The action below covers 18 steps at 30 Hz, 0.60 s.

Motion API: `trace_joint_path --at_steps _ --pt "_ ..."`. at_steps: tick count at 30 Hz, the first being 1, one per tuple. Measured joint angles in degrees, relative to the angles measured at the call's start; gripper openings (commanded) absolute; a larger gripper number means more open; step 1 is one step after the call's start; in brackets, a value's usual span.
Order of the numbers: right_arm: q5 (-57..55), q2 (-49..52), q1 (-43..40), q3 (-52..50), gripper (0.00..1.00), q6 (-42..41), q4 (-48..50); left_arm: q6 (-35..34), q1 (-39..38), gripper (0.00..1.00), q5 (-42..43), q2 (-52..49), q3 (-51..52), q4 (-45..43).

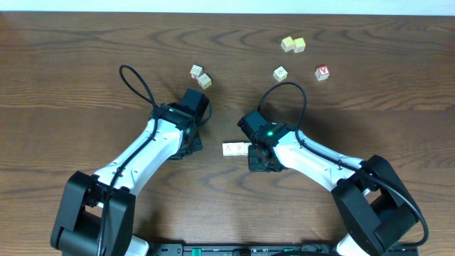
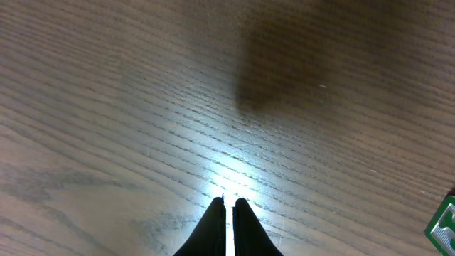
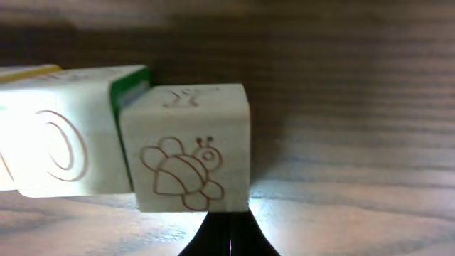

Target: Lift 4 blocks

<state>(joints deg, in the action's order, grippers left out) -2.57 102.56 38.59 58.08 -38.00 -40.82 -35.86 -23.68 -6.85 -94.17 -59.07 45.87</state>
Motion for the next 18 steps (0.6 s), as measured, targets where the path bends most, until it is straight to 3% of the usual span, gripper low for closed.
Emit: trace_joint_path --at_steps 18 --pt "-1.1 0.0 0.0 -0.1 0.01 1.2 2.1 0.0 0.0 0.08 0.0 0.0 0.0 0.0"
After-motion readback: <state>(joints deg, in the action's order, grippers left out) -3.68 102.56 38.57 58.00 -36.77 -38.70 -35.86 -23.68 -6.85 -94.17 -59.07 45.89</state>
